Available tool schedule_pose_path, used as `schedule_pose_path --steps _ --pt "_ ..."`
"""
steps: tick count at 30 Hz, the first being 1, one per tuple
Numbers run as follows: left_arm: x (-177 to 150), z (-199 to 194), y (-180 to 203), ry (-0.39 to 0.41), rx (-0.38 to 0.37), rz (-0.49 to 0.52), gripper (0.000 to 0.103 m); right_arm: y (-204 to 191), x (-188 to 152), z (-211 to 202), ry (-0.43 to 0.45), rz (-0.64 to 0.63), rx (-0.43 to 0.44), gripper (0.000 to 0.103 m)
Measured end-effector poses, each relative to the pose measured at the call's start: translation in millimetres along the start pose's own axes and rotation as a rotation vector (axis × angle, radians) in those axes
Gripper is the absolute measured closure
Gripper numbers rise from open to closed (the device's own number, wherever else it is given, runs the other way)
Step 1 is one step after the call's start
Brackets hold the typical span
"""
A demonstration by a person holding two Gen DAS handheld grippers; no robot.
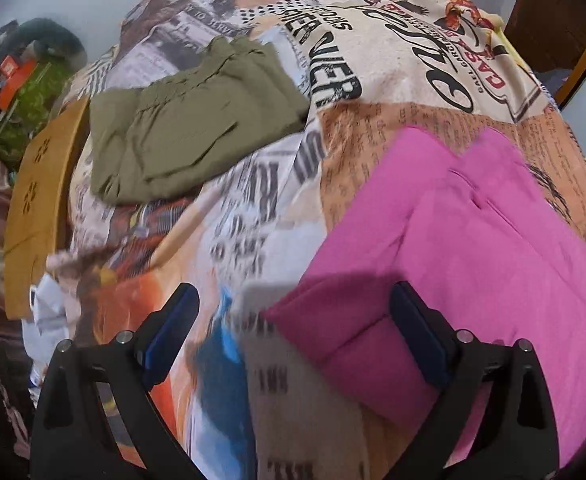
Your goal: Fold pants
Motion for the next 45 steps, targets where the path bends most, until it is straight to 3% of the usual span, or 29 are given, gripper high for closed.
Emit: schedule_pose_path --steps 10,16,22,26,31,35,41,45 --pt "-55.2 -28.2 8.2 0.029 -0.124 -0.067 0.006 -3.1 9.0 -17.9 0.072 -0.02 -0.016 0.022" --pt "-57.6 -45.2 -0.4 0.079 -0.099 -0.086 0.006 -21.8 13.9 -17.0 0.095 -0.04 0.02 0.022" --pt "-58.0 -69.5 -6.9 0.165 -0.065 -0.062 0.006 -36.8 5.1 -6.9 0.057 -0.046 0.061 0.037" --pt "-67.6 -51.1 -10.8 0.118 -0.028 -0.04 0.008 -45.6 -0.8 0.7 0.028 -0.049 0.091 0.051" --pt "-77.0 -42.3 -15.0 0.122 -0.032 -0.053 0.008 -48.8 -7.0 1.1 0.033 -0.078 0.085 0.058" --pt "-81.6 -42.7 -18.2 0.127 0.013 -0.023 0.008 -51.6 -9.4 1.0 0.04 -0.105 0.072 0.063" --pt "-80.9 -48.1 -26.7 0.113 -0.016 -0.051 0.011 -48.2 -6.0 1.4 0.029 -0.091 0.063 0.063" --pt "-59.5 -70.0 -31.0 0.171 0.023 -0.029 0.012 -41.5 3.4 -3.3 0.037 -0.085 0.037 0.06"
Point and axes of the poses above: each gripper's, at about its wrist camera, not at the fingertips, and z roughly the way its jaws point, y to its right, x to its top, the point moved 10 cm from there along z, roughly the way its jaws point, and after that the axes turned 10 degrees about -x, right-handed, at the moved point
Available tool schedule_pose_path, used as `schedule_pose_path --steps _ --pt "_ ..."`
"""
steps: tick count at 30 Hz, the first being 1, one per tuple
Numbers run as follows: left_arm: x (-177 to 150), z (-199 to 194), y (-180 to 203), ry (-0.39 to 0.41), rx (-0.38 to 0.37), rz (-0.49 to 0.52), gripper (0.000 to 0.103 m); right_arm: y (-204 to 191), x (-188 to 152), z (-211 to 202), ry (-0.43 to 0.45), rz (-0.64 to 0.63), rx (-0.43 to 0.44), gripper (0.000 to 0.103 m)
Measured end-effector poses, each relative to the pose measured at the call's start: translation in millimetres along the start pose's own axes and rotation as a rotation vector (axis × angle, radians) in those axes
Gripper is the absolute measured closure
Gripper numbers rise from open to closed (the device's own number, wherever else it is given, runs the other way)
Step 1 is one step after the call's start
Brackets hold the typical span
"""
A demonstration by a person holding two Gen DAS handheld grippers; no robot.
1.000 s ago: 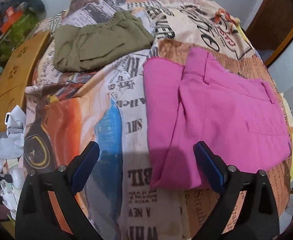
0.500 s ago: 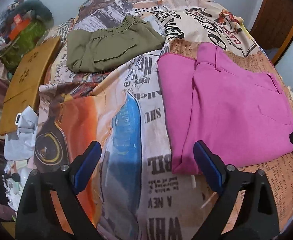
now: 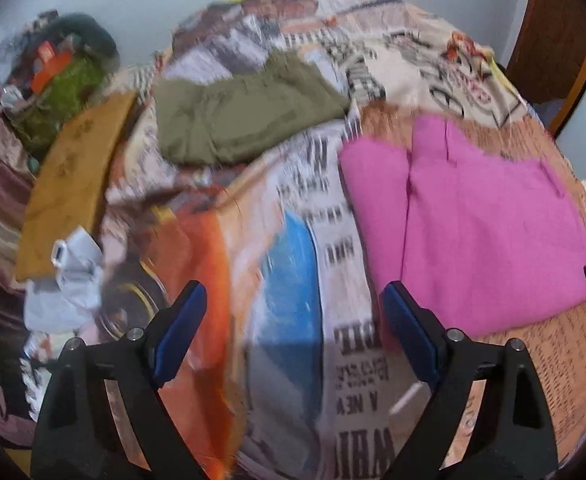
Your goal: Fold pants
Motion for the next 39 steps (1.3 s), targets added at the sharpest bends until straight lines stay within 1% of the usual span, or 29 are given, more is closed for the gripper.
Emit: schedule_pose_path --steps 2,4,6,8,12,15,17,18,20,22,23,24,25,26,27,28,31,35,39 --pt "16.3 -7.0 3.8 0.03 -0.017 0.01 0.012 6.1 7.2 -1.8 0.016 0.005 -0.022 0.059" --pt "28.9 -8.8 8.8 0.048 -0.026 0.024 0.012 11.4 16.0 -1.9 0.025 0.026 -0.015 0.056" --pt "41.4 -6.8 18.1 0.059 -0.032 0.049 0.012 15.0 24.3 -0.4 0.032 0.038 -0.013 0.056" --pt "51.7 -1.0 29.8 0.054 -0.046 0.074 0.012 18.0 34.5 3.9 0.038 0.041 -0.019 0.056" --pt "66.3 15.6 53.9 0.037 -0.097 0.103 0.012 20.9 49.5 13.4 0.042 0.032 -0.019 0.056" --pt "74.3 32.3 69.7 0.009 -0.124 0.131 0.012 23.4 60.9 25.6 0.044 0.022 -0.018 0.056" --pt "78.3 43.0 79.1 -0.01 -0.137 0.151 0.012 26.4 65.9 37.1 0.026 0.033 -0.011 0.056" --pt "79.5 47.4 82.8 -0.018 -0.142 0.158 0.013 28.4 67.6 43.2 0.013 0.042 -0.007 0.056" --pt "81.6 55.5 90.1 -0.031 -0.158 0.171 0.019 31.3 70.6 53.6 -0.006 0.056 0.006 0.056" --pt "82.5 62.5 92.7 -0.045 -0.162 0.174 0.028 31.6 71.1 62.3 -0.025 0.056 0.018 0.056" --pt "83.2 66.9 94.1 -0.05 -0.168 0.176 0.032 31.3 70.9 64.7 -0.031 0.049 0.023 0.058" --pt "83.9 69.1 94.3 -0.048 -0.169 0.178 0.039 29.9 70.3 66.5 -0.033 0.035 0.026 0.065" --pt "84.5 71.3 94.1 -0.045 -0.165 0.181 0.045 27.9 69.8 67.7 -0.031 0.019 0.028 0.069" --pt "85.3 74.2 93.8 -0.044 -0.162 0.184 0.048 25.7 69.0 68.5 -0.027 0.004 0.028 0.075" --pt "86.2 77.0 93.4 -0.044 -0.16 0.181 0.054 25.4 68.8 69.0 -0.021 -0.009 0.022 0.077" --pt "85.9 79.4 92.5 -0.048 -0.163 0.176 0.057 25.4 68.9 69.7 -0.013 -0.021 0.009 0.078" --pt "83.6 87.4 90.9 -0.06 -0.163 0.173 0.058 26.1 67.9 72.9 -0.009 -0.041 -0.008 0.084" --pt "80.4 89.7 91.1 -0.044 -0.132 0.2 0.058 29.3 67.5 76.2 -0.012 -0.046 -0.008 0.086" --pt "79.3 90.3 90.2 -0.04 -0.12 0.191 0.058 30.7 66.4 77.1 -0.017 -0.051 -0.022 0.086"
Point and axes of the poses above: each gripper's, at about its wrist camera, not at the fingertips, and z roughly the way its jaws point, y to its right, x to its top, the point moved 10 cm from there along z, roughly the way its jaws point, and after that the axes turned 10 degrees about -x, right-handed, at the moved point
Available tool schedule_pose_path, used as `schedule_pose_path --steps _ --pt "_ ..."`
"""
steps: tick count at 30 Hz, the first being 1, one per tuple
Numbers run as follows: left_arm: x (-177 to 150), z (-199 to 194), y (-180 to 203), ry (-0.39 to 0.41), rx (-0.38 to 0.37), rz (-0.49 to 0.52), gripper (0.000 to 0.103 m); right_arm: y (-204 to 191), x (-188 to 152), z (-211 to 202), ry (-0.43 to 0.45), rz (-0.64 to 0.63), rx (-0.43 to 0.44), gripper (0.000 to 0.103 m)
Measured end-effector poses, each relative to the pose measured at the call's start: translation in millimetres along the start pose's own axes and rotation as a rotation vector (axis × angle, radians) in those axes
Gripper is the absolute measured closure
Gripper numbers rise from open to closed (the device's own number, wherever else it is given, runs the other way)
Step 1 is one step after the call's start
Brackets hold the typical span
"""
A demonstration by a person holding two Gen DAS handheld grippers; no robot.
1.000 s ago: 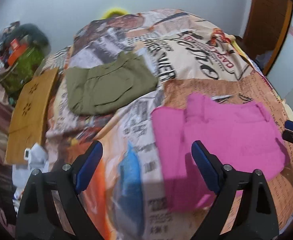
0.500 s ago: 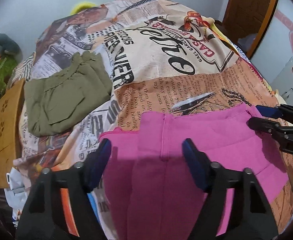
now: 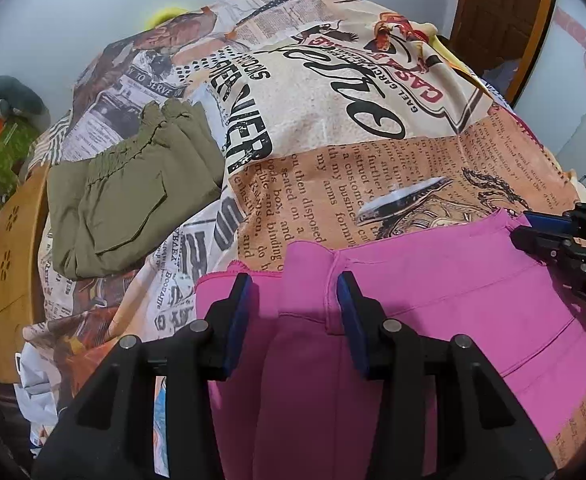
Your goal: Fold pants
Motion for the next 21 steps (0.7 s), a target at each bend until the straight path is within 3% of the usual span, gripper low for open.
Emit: schedule_pose_path --steps 12,16,17,19,21 --pt "6.7 -41.0 6.5 0.058 0.03 0.008 0.056 1.9 10.9 -40.0 0.056 -0.01 -0.076 0.085" --pt "6.5 -63.2 2.6 0.103 0.037 -0.011 0.041 -0.1 13.8 -56.9 0.079 0.0 -0.074 0.079" --pt "6.5 -66.8 1.7 0.111 0.039 -0.013 0.039 -1.4 14.1 -61.5 0.086 0.0 -0.074 0.076" --pt "5.2 -75.1 -1.3 0.122 0.044 -0.02 0.025 -4.3 13.4 -68.9 0.097 0.0 -0.077 0.069" --pt "2.9 -81.4 -5.0 0.127 0.042 -0.03 0.018 -7.2 11.6 -76.1 0.109 0.004 -0.083 0.056"
Point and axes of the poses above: each gripper's, at about its wrist camera, not at the fingertips, and z roughly the way its jaws point, y to its right, x to its top, the point moved 10 cm from there along z, roughly the way its jaws point, and after that the axes turned 10 degrees about -x, right-handed, at the moved point
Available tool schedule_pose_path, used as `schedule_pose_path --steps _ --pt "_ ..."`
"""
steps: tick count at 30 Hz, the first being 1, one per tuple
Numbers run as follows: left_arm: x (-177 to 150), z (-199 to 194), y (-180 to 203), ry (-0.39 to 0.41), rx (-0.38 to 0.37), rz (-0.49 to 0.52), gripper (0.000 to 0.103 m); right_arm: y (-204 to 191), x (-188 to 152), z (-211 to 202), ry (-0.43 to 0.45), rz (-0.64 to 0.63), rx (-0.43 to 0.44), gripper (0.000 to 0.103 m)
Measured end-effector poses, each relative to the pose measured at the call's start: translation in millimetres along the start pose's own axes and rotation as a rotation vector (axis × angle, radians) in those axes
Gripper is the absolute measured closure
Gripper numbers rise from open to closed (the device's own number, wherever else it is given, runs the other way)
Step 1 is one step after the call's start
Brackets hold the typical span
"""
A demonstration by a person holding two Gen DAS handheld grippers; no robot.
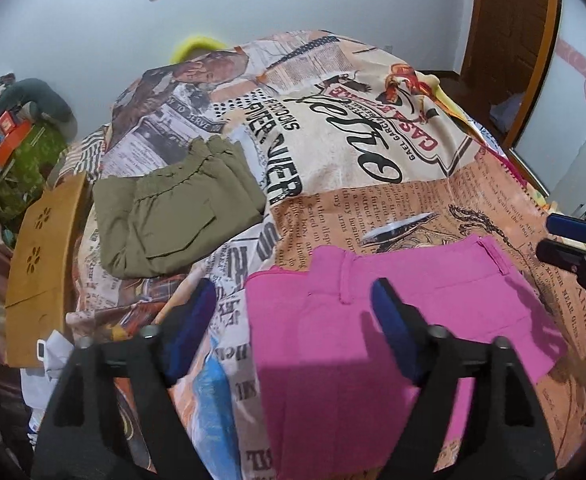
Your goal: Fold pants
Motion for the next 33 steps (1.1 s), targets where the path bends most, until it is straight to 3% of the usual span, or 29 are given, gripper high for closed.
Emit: schedule_pose_path --steps 2,5,8,13,17,27,31,33 --pt "-2.9 -3.8 -6.2 -0.001 0.003 -0.018 0.017 -0.4 -0.6 -4.4 0.01 0.007 -0.004 0.042" --pt "-13.1 -1.2 -14.1 -0.04 -0.028 -0.072 0.017 0.1 -4.6 -6.8 0.011 0.027 0.0 0.033" --pt "-26.7 6.6 -18.6 -0.086 -0.071 -0.118 0.017 1.0 -14.5 -1.0 -0.014 0.06 0.016 0.031" --pt "-52.3 25.1 -20.2 -0.17 -0.107 -0.156 0.017 4.0 -44.0 23.2 -0.129 0.135 0.061 0.031" --pt "-65.3 34.3 -18.8 -0.194 -0.139 -0.195 0.017 0.8 -59.4 35.0 -0.196 0.181 0.119 0.031" --pt "-70.6 48.5 -14.9 -0.226 -0.278 -0.328 0.021 -15.9 -56.8 47.8 -0.22 0.202 0.22 0.028" --pt "-66.2 46.8 -10.7 -0.203 -0.281 -0.319 0.035 -15.4 -52.2 55.6 -0.225 0.232 0.244 0.038" --pt "-62.9 44.9 -5.8 -0.193 -0.273 -0.298 0.043 -15.0 -50.1 57.0 -0.222 0.244 0.254 0.056"
Point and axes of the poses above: each gripper's, at about its wrist camera, not at the fingertips, and z roughly the way its jaws point, y to its right, x to its top, the point moved 10 cm from there along z, roughly the way its jaws point, and after that the axes turned 10 degrees about -x, right-handed, at the moved point
